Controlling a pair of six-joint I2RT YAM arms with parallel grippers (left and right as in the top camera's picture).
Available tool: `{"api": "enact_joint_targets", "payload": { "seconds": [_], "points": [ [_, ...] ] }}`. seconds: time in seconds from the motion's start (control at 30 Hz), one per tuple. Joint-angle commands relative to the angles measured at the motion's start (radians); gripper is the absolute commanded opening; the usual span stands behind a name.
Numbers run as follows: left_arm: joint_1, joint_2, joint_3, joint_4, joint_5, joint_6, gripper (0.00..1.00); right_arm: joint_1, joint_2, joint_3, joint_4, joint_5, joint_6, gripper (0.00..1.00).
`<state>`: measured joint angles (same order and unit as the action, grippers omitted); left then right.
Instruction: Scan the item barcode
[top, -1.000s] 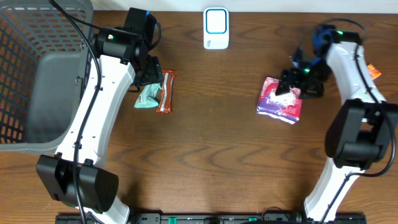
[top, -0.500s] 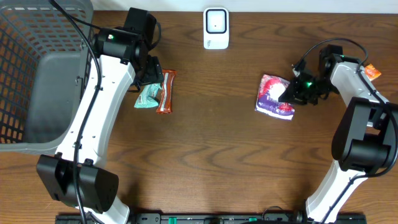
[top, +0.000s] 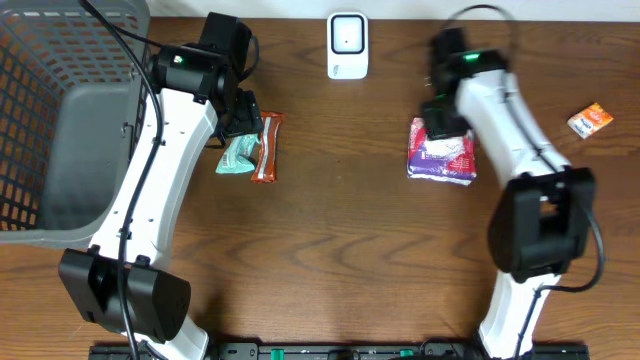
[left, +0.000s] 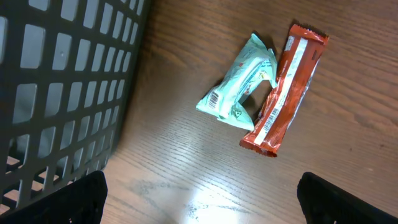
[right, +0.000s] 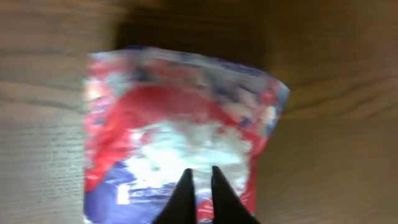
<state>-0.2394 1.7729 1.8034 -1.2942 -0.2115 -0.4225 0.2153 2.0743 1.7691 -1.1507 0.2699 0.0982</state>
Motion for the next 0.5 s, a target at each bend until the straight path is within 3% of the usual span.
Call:
{"api": "enact_joint_targets", "payload": {
  "seconds": [0.0, 0.07, 0.13, 0.17, 0.23, 0.3, 0.4, 0.47],
  "points": [
    [0.0, 0.004, 0.007, -0.003, -0.005, -0.01, 0.98, 0.037, -0.014, -0.024, 0.008, 0.195, 0.102, 0.26],
    [0.0, 0.004, 0.007, -0.003, -0.005, -0.01, 0.98, 0.013, -0.016, -0.021, 0.013, 0.114, 0.115, 0.29],
    [0.0, 0.004, 0.007, -0.003, -0.005, -0.01, 0.98, -0.037, -0.016, -0.016, 0.017, -0.02, 0.113, 0.4],
    [0.0, 0.004, 0.007, -0.003, -0.005, -0.01, 0.98, -0.093, -0.016, -0.016, 0.021, -0.155, 0.083, 0.48],
    [0.0, 0.004, 0.007, -0.003, -0.005, -0.01, 0.98, -0.18, -0.015, -0.016, 0.013, -0.397, -0.037, 0.74],
    [0.0, 0.004, 0.007, -0.003, -0.005, -0.01, 0.98, -0.272, -0.015, -0.018, -0.013, -0.597, -0.137, 0.87],
    [0.0, 0.004, 0.007, -0.003, -0.005, -0.01, 0.98, -0.407, -0.014, -0.057, -0.027, -0.752, -0.229, 0.97],
    [0.0, 0.004, 0.007, -0.003, -0.005, -0.01, 0.98, -0.471, -0.014, -0.114, -0.006, -0.777, -0.231, 0.96]
  ]
}}
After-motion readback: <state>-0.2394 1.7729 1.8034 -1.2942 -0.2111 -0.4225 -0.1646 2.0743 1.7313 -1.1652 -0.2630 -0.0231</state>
